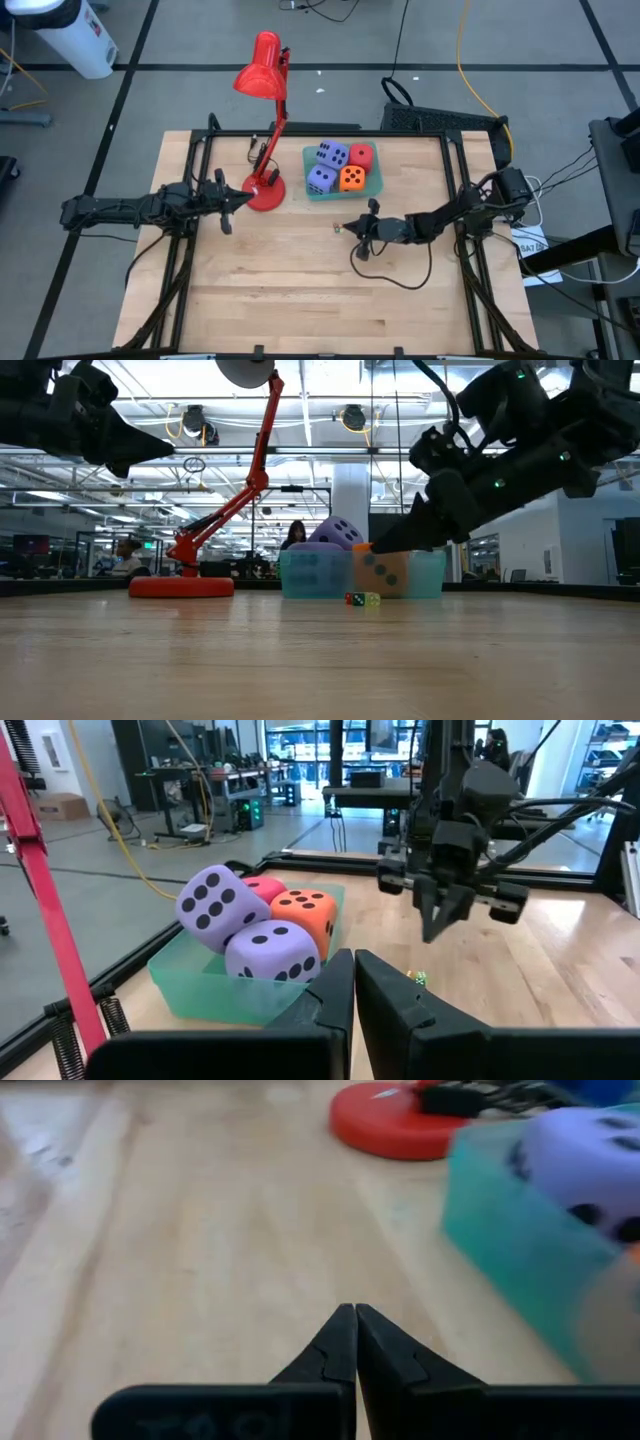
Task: Pick & Place Dice
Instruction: Put the light green small die into the green bin
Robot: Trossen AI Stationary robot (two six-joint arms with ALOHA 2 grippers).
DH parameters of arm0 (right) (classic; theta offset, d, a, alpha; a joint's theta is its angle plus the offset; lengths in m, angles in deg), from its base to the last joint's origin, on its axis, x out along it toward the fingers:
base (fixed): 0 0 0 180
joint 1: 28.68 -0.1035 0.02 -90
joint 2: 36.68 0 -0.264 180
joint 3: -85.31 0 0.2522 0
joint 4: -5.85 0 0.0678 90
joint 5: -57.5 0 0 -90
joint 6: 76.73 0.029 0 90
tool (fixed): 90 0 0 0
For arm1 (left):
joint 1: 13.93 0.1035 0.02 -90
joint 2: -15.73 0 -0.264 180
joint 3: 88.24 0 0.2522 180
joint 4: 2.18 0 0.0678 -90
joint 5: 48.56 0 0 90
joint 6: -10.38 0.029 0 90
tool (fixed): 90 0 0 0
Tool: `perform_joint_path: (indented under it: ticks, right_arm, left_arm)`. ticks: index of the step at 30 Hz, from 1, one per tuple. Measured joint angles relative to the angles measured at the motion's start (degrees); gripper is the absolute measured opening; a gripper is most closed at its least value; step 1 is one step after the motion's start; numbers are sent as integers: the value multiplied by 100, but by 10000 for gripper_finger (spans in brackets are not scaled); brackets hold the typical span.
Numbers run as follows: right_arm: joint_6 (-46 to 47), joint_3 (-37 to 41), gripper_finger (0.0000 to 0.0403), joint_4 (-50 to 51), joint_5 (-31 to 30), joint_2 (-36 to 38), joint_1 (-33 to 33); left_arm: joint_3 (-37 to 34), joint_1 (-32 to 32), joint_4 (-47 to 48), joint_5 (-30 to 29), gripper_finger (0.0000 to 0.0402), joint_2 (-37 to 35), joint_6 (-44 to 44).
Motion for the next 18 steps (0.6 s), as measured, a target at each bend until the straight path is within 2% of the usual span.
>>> perform_joint_path:
  ticks: [2, 8, 18]
  right_arm:
    - [-8, -52, 0, 128, 204, 4, 41]
    - [149, -81, 0, 510, 225, 4, 81]
    - [303, -78, 0, 504, 378, 4, 15]
  left_arm:
    - [0, 0, -2, -34, 26, 0, 0]
    - [0, 0, -8, -100, 26, -1, -2]
    - [0, 0, -8, -99, 26, 0, -39]
